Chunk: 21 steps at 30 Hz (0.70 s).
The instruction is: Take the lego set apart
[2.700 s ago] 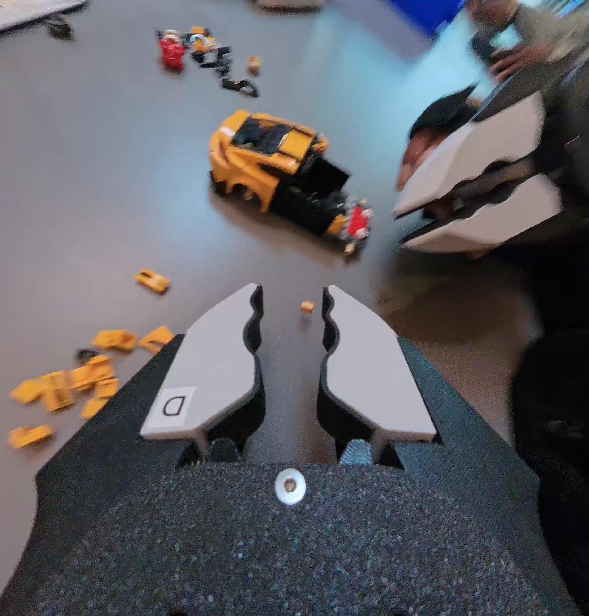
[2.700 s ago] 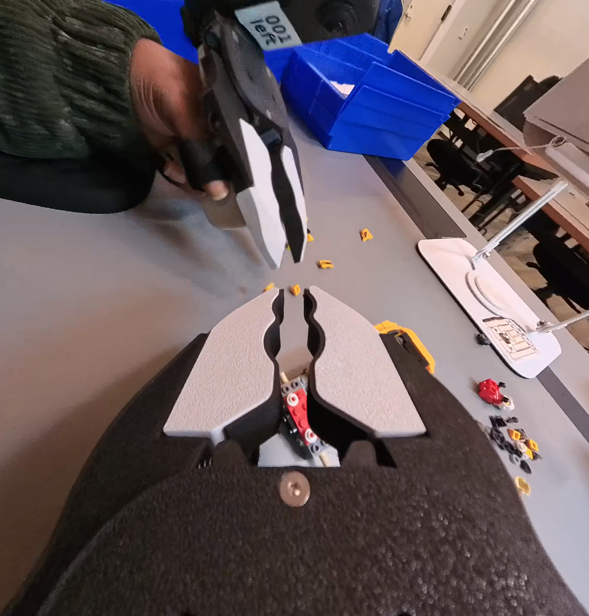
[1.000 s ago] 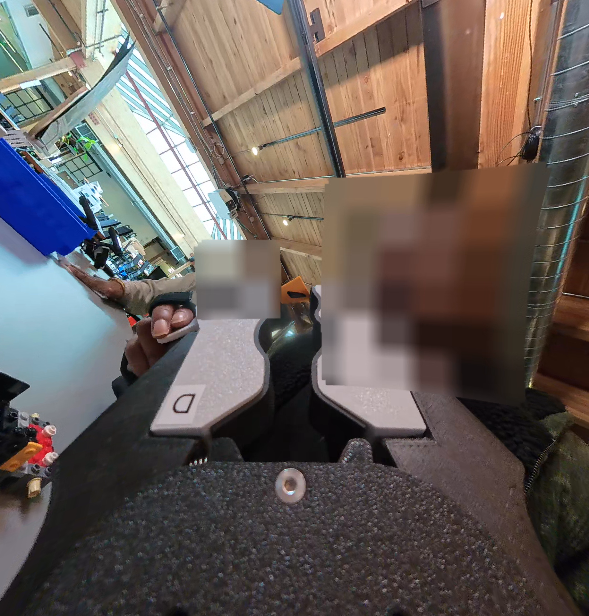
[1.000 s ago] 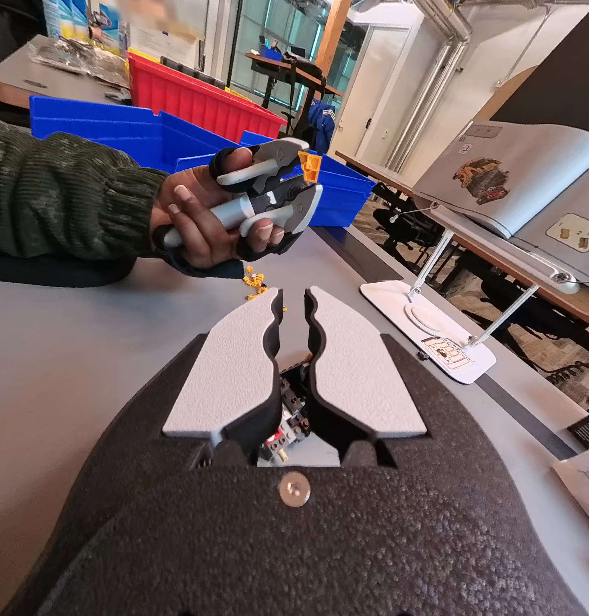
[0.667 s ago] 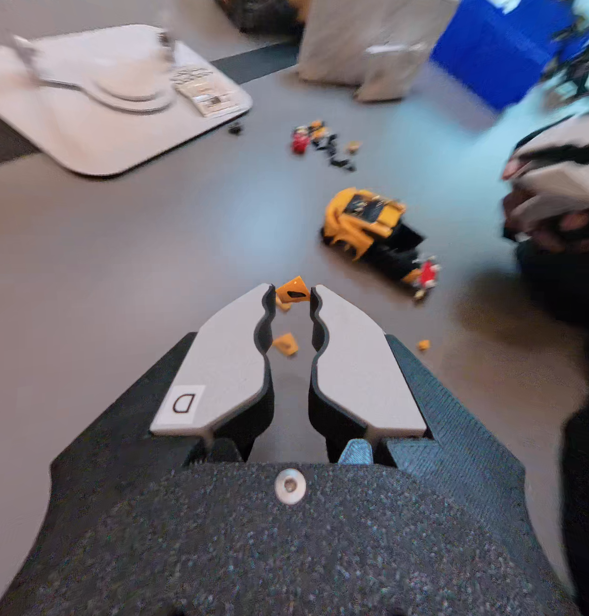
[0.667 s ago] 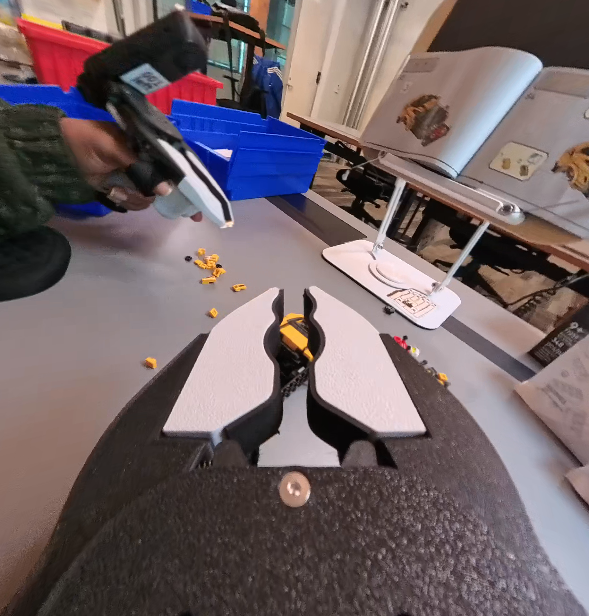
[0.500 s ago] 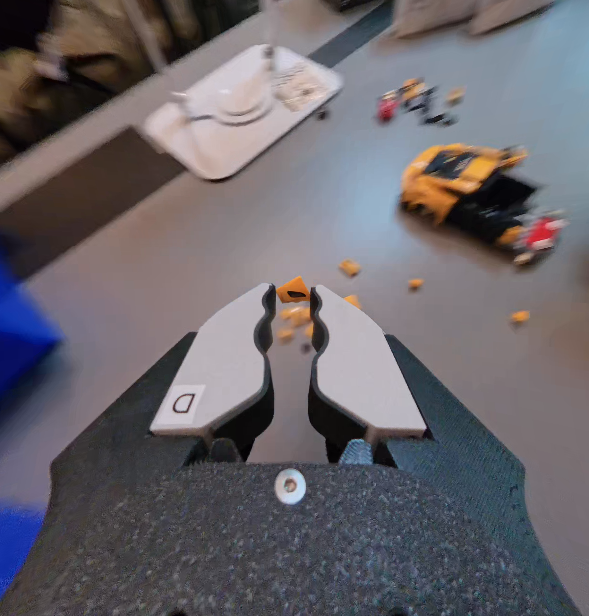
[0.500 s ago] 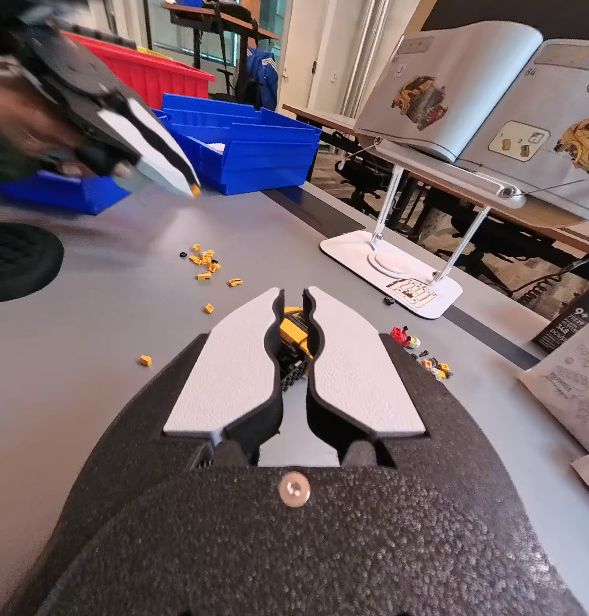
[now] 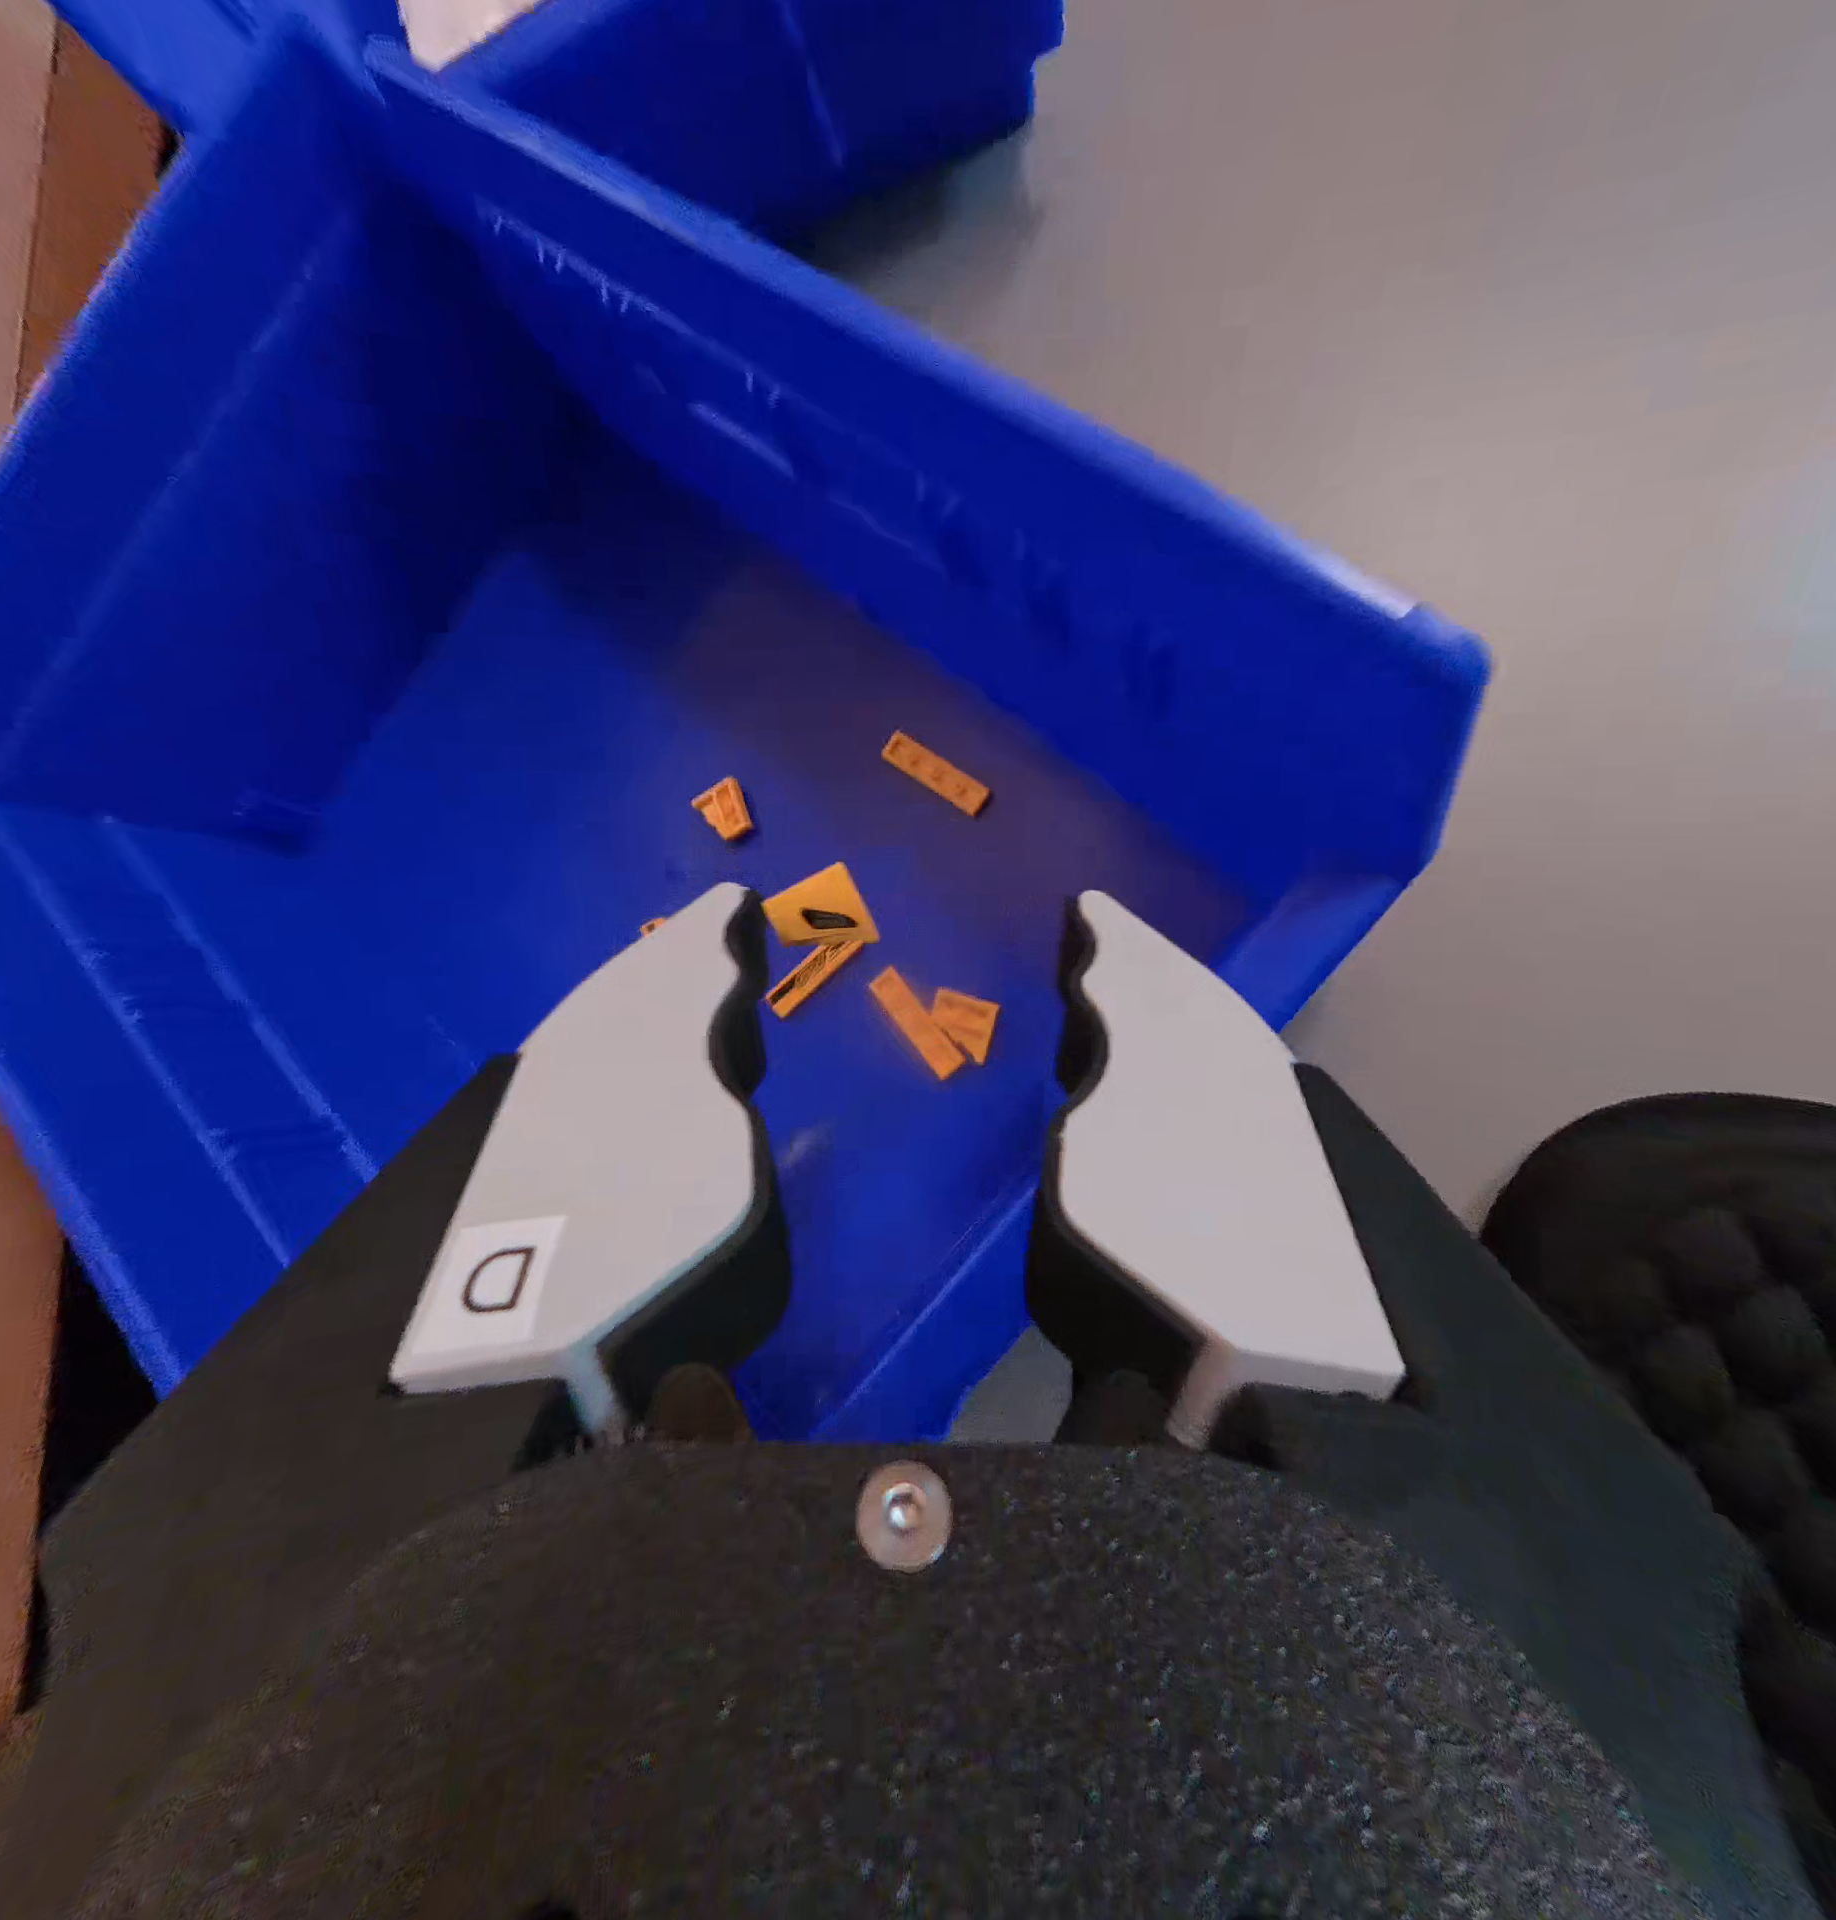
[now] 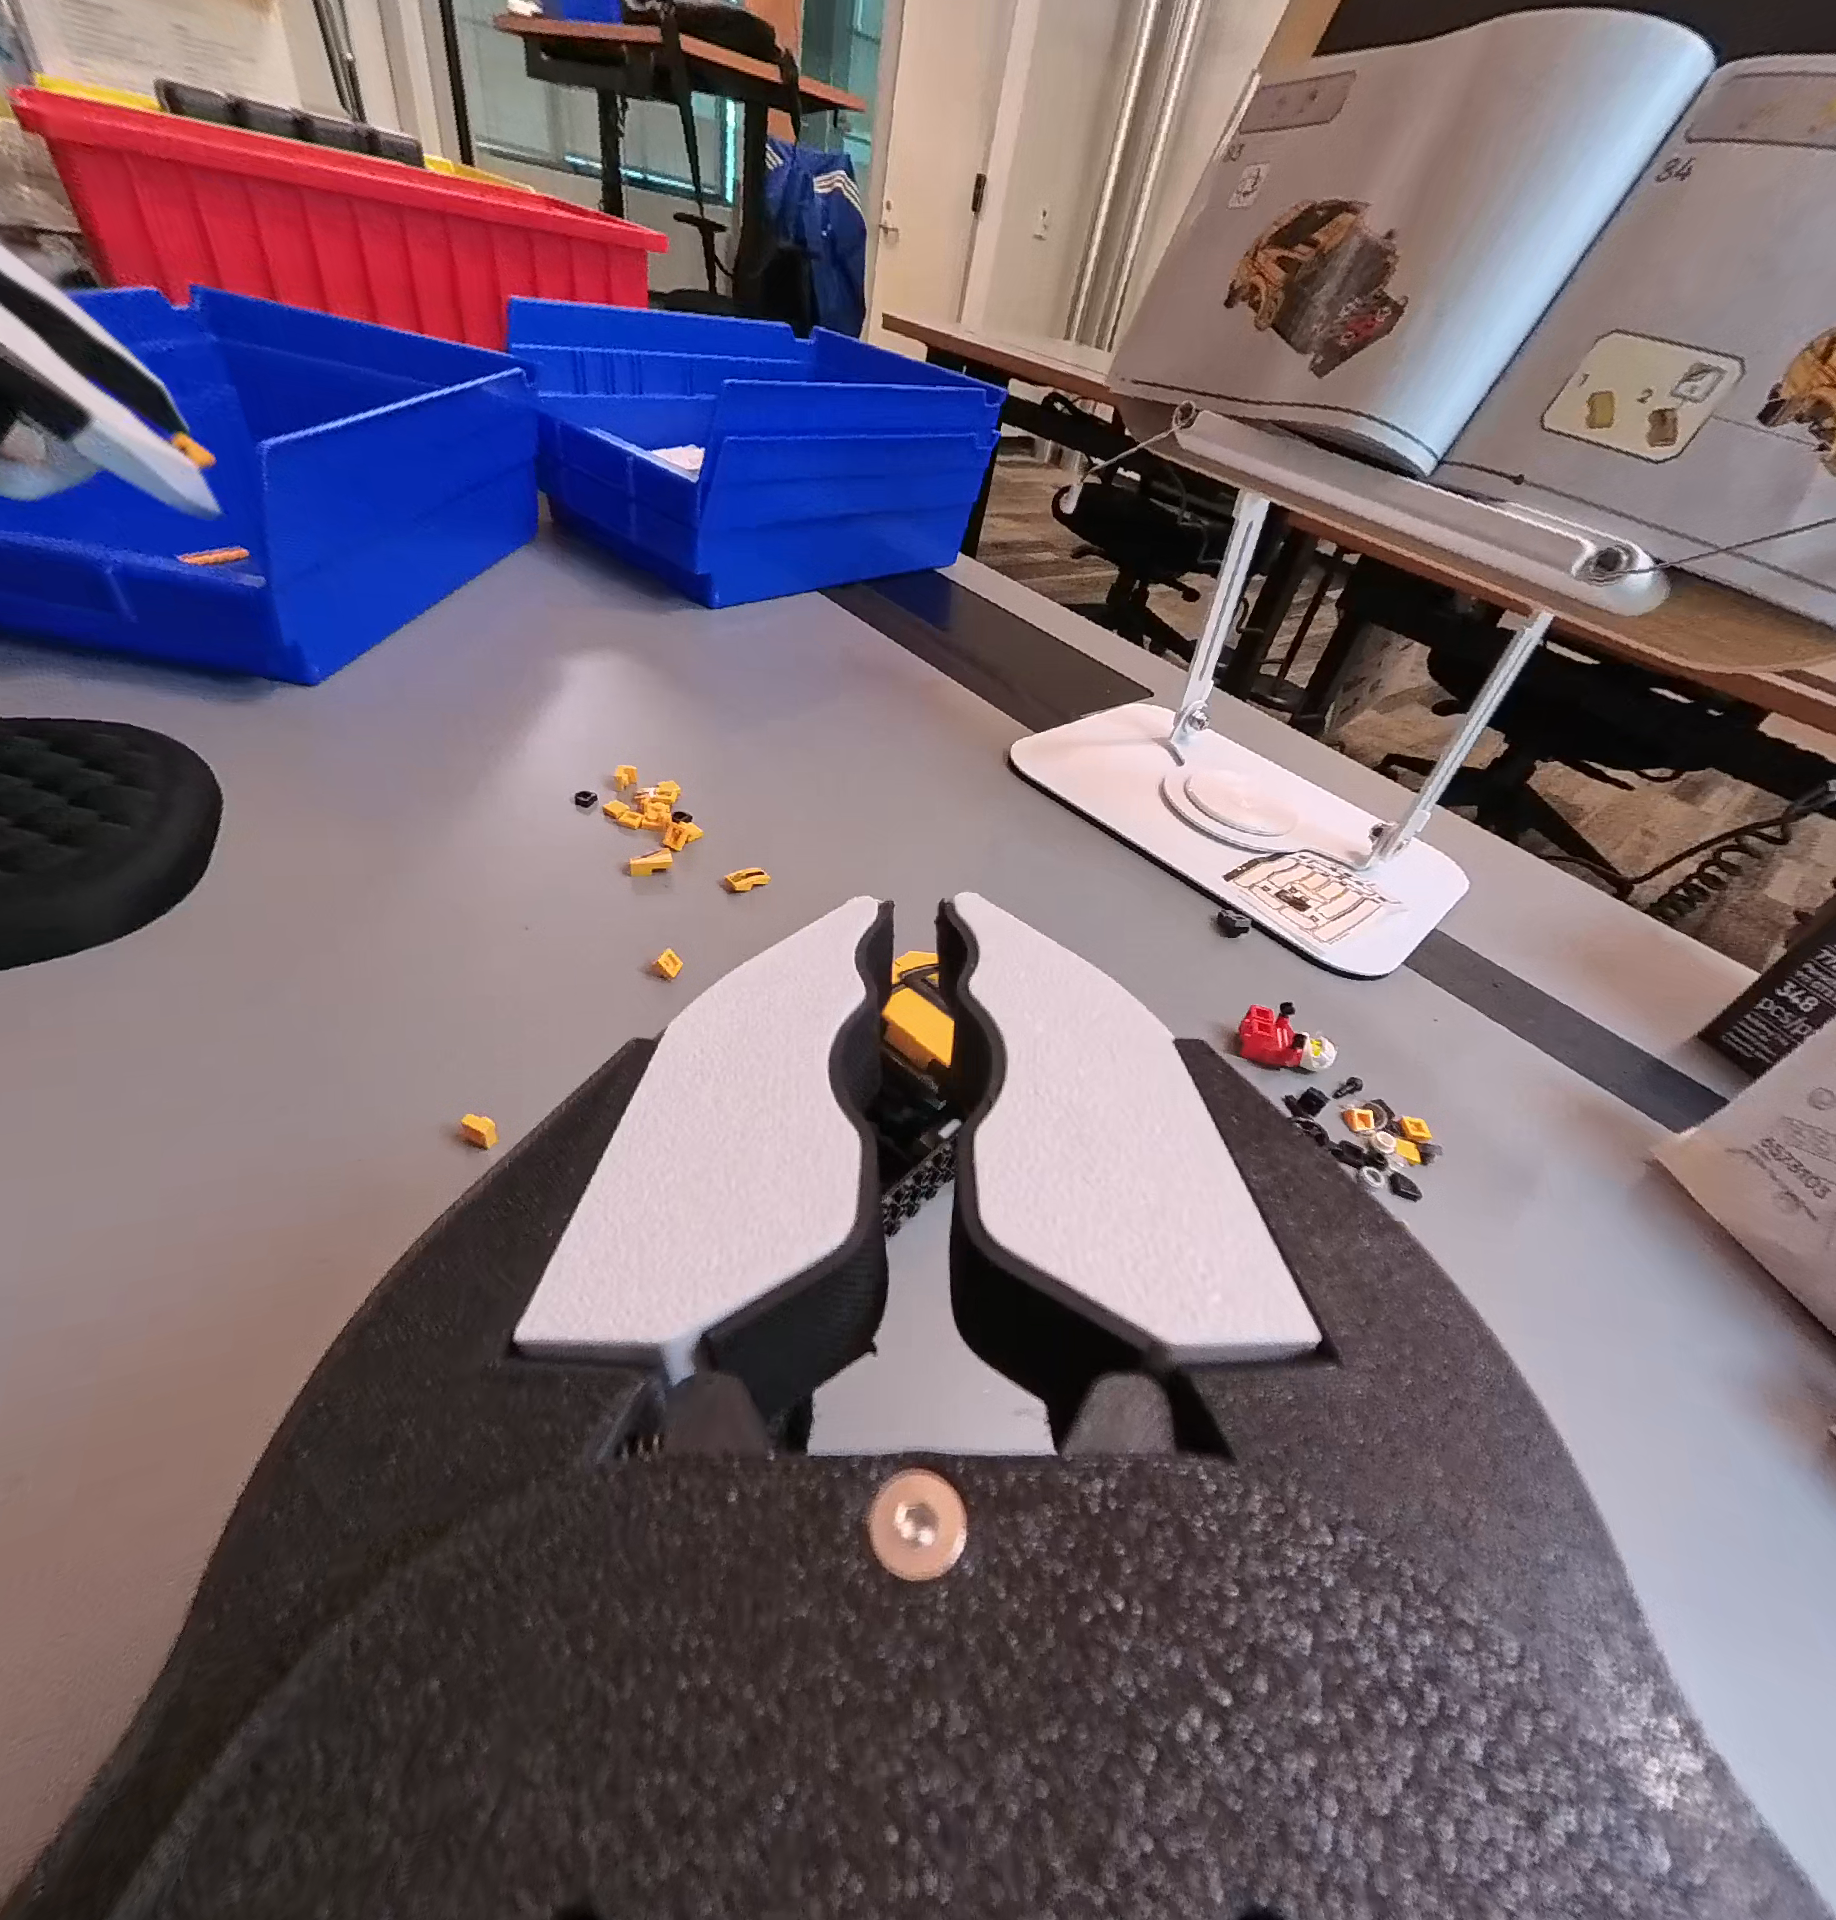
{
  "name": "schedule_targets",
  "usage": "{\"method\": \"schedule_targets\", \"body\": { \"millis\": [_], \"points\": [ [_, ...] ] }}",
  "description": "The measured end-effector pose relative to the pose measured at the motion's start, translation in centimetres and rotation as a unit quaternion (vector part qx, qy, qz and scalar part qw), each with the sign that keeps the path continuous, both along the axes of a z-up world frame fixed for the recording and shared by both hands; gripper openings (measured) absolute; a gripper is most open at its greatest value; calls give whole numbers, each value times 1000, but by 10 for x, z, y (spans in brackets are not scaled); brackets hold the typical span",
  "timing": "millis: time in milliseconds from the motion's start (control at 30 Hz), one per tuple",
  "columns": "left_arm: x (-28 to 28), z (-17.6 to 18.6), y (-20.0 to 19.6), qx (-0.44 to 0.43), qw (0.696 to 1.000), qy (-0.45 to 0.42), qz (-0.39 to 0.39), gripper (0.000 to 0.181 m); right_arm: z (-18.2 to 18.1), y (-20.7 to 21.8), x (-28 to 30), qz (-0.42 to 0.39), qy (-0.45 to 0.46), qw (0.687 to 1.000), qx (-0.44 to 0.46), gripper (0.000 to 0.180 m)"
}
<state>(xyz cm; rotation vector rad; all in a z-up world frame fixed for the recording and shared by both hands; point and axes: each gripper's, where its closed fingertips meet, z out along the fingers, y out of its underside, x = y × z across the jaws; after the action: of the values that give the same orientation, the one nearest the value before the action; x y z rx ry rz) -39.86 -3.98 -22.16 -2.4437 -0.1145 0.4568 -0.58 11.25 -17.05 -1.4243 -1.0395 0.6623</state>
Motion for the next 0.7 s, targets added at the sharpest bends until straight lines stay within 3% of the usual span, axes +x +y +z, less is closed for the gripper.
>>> {"method": "schedule_targets", "body": {
  "millis": [167, 367, 467, 600, 700],
  "points": [
    [16, -3, 4, 28, 996, -71, -35, 65, 0, -2, 3, 0, -1, 1000, 0, 6],
    [61, -25, 0, -35, 977, -156, -144, 73, 3, -4, 6, 5, 2, 1000, -1, 6],
    [77, -26, 4, -42, 971, -136, -191, 69, 3, -5, 8, 5, 1, 1000, -1, 6],
    [79, -17, 9, -31, 973, -119, -197, 65, 3, -6, 9, 6, 2, 1000, -1, 6],
    [90, 8, 14, 14, 971, -101, -218, 39, 4, -5, 11, 5, 3, 1000, -1, 6]
  ]
}}
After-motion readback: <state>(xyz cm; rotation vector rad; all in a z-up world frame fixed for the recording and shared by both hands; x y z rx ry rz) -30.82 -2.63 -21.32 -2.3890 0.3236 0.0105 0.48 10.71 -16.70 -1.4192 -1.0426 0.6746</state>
